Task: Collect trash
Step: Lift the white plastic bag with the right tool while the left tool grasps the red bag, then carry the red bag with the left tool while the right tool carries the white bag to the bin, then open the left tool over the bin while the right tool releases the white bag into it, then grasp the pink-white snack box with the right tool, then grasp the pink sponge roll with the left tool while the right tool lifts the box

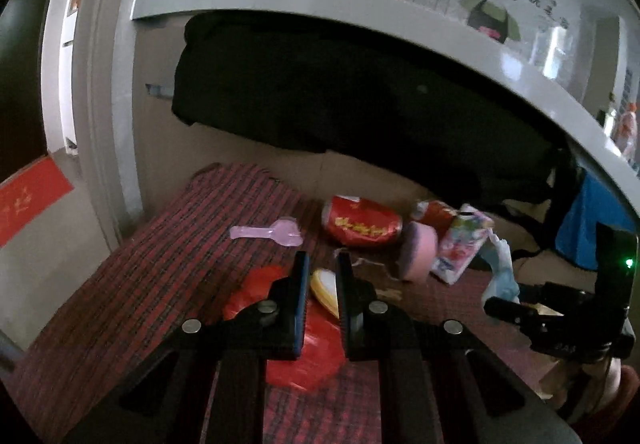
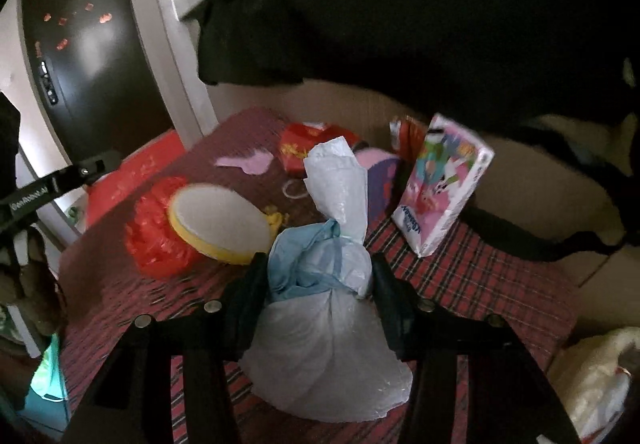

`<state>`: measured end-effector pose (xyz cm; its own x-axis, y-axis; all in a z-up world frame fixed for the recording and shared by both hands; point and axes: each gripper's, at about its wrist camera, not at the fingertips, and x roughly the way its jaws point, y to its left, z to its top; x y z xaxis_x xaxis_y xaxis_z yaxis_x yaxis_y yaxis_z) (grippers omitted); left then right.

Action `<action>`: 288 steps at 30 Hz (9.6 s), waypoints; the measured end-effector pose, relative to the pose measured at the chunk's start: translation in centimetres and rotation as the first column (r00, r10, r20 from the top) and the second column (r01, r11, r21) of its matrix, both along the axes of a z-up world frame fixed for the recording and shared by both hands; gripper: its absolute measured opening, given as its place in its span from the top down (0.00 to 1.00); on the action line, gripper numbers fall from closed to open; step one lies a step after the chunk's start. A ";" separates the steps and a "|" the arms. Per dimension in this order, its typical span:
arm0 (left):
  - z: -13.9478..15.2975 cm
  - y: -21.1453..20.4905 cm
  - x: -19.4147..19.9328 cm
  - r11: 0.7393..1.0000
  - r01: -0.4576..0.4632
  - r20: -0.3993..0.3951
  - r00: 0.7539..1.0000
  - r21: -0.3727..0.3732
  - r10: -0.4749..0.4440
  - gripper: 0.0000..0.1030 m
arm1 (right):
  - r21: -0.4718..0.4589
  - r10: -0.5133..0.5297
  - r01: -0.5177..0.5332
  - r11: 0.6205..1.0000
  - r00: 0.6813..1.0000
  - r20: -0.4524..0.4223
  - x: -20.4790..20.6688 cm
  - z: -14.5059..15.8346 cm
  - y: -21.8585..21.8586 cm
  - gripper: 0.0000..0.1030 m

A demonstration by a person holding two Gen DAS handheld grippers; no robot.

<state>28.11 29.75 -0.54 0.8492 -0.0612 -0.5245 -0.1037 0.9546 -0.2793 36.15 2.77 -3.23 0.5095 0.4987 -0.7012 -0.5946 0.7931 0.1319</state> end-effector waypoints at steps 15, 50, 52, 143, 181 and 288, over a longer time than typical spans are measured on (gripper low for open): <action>-4.8 6.0 0.1 0.921 -0.150 -0.096 0.988 -0.360 0.123 0.38 | 0.074 -0.036 0.039 0.996 0.998 -0.042 -4.0 -0.6 -3.6 0.54; 4.4 -7.7 -5.5 0.996 -0.024 0.131 0.991 0.087 0.013 0.54 | 0.172 -0.084 0.064 0.983 0.990 0.113 -8.5 5.7 -7.6 0.54; 5.5 -9.6 -6.4 0.994 0.001 0.160 0.987 0.113 -0.019 0.54 | 0.179 -0.096 0.071 0.981 0.986 0.139 -9.0 6.8 -8.5 0.54; -5.8 -40.6 11.3 0.672 0.661 -0.166 0.661 -0.334 -0.732 0.42 | 0.131 -0.559 0.583 0.802 0.809 -0.181 -3.0 -4.8 -39.7 0.35; 4.2 7.7 -3.5 0.984 -0.154 0.062 0.987 0.090 0.149 0.41 | 0.011 -0.248 0.250 0.968 0.956 0.155 5.4 0.7 -3.0 0.33; -4.5 -8.8 7.9 0.969 0.236 -0.155 0.957 -0.072 -0.245 0.69 | 0.233 -0.186 0.245 0.941 0.950 -0.250 -7.3 -6.5 -13.1 0.48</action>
